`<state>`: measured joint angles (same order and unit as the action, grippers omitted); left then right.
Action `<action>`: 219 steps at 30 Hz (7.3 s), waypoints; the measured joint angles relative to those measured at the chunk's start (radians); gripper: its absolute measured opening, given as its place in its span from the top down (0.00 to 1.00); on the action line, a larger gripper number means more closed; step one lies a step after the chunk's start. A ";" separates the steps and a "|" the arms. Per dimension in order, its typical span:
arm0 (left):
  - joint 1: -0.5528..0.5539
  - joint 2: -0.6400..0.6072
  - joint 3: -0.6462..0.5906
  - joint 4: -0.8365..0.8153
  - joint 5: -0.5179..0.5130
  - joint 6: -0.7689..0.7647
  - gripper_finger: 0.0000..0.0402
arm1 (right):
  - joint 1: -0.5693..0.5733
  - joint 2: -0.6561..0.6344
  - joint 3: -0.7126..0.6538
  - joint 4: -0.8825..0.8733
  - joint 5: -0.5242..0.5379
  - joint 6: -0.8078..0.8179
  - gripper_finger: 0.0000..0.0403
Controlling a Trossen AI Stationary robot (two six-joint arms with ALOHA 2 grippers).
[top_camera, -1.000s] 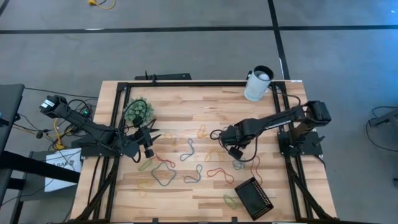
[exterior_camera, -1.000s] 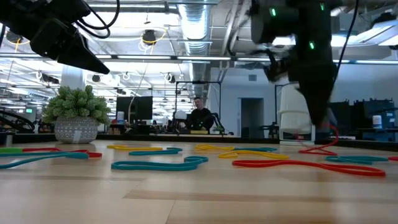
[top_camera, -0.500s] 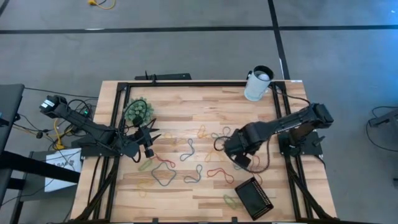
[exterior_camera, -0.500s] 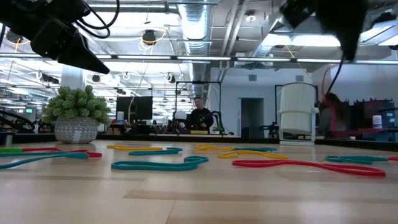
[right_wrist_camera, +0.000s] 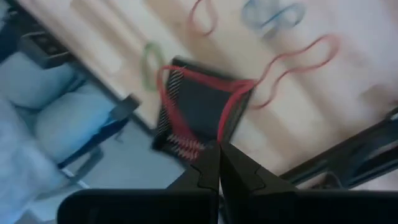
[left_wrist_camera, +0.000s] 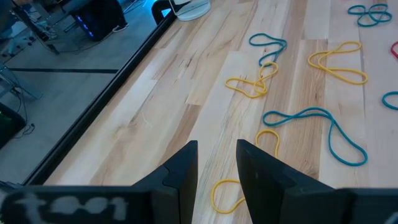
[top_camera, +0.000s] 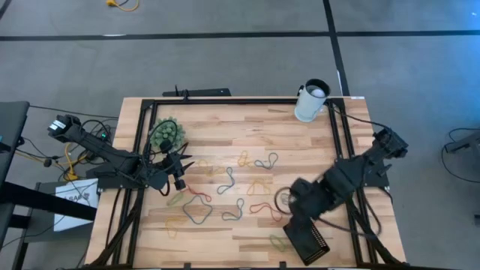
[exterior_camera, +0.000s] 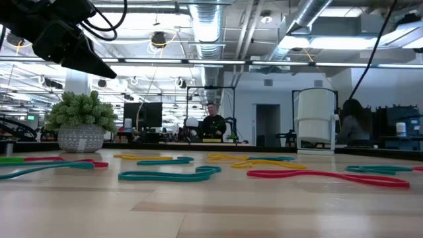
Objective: Pick and place rubber bands into bin
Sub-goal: Put the red rubber band into the black basket
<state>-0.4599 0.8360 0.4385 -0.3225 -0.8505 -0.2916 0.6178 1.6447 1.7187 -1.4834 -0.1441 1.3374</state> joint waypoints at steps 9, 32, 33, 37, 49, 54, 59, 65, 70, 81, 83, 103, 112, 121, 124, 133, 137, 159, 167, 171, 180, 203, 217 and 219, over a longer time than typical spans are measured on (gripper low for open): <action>0.000 0.000 0.000 0.000 0.001 -0.004 0.75 | 0.114 0.060 0.001 0.050 0.039 0.157 1.00; 0.000 0.000 0.000 0.000 0.000 -0.004 0.75 | 0.036 0.450 0.000 0.143 -0.146 -0.164 1.00; 0.000 0.000 0.000 0.000 0.000 -0.004 0.75 | 0.031 0.461 0.001 0.152 -0.145 -0.193 1.00; 0.000 0.000 0.000 0.000 0.000 -0.005 0.75 | 0.021 0.481 0.000 0.163 -0.139 -0.254 1.00; 0.000 0.000 0.000 -0.001 0.001 -0.004 0.75 | 0.105 0.386 -0.027 0.158 0.062 -0.149 1.00; 0.000 0.000 0.000 0.000 0.002 -0.004 0.75 | 0.147 0.309 -0.161 0.241 0.108 -0.047 1.00; 0.000 0.000 0.000 0.000 0.002 -0.003 0.75 | 0.159 0.223 -0.330 0.455 0.144 -0.027 1.00; 0.000 0.000 0.000 0.000 0.002 -0.001 0.75 | 0.137 0.154 -0.481 0.521 0.161 0.024 1.00; 0.000 0.000 0.000 0.000 0.002 0.003 0.75 | 0.129 0.142 -0.519 0.648 0.173 -0.006 1.00; 0.000 0.000 0.000 0.000 0.004 0.002 0.75 | 0.126 0.142 -0.519 0.657 0.134 0.102 0.98; 0.000 0.000 0.000 0.000 0.004 0.002 0.75 | 0.126 0.142 -0.519 0.655 0.134 0.103 0.95; 0.000 0.000 0.000 0.000 0.003 0.001 0.75 | 0.128 0.143 -0.519 0.653 0.055 0.147 0.82; 0.000 0.000 0.000 0.000 0.003 0.001 0.75 | 0.125 0.134 -0.400 0.570 0.088 0.026 0.82; 0.000 0.000 0.000 0.000 0.000 0.000 0.75 | 0.128 0.033 -0.328 0.179 0.238 0.083 0.82; 0.000 0.000 0.000 0.000 0.001 0.000 0.75 | 0.125 -0.019 -0.372 0.178 0.251 0.060 0.82; 0.000 0.000 0.000 0.000 0.005 0.015 0.75 | 0.119 -0.241 -0.578 0.206 0.352 0.067 0.82; 0.000 0.000 0.000 0.000 0.004 0.019 0.75 | 0.112 -0.342 -0.723 0.323 0.410 0.083 0.82; 0.000 0.000 0.000 -0.001 0.004 0.071 0.75 | -0.060 -0.381 -1.054 0.606 0.325 0.068 0.82; 0.000 0.000 0.000 -0.001 0.005 0.071 0.75 | -0.089 -0.381 -1.100 0.652 0.307 0.068 0.82; 0.000 0.000 0.000 -0.001 0.005 0.071 0.75 | -0.098 -0.381 -1.103 0.628 0.306 0.102 0.82; 0.000 0.000 0.000 -0.002 0.006 0.071 0.75 | -0.095 -0.278 -1.102 0.659 0.269 0.143 0.82; 0.000 0.000 0.000 -0.004 0.007 0.067 0.75 | -0.098 -0.116 -1.061 0.662 0.202 0.068 0.93; 0.000 0.000 0.000 -0.009 0.016 0.064 0.75 | -0.093 -0.173 -0.862 0.416 0.223 0.102 1.00; 0.000 0.000 0.000 -0.009 0.016 0.064 0.75 | -0.087 -0.175 -0.786 0.362 0.241 0.099 1.00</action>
<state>-0.4601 0.8360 0.4381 -0.3317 -0.8341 -0.2276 0.5310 1.4700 0.9331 -1.1210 0.0967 1.4364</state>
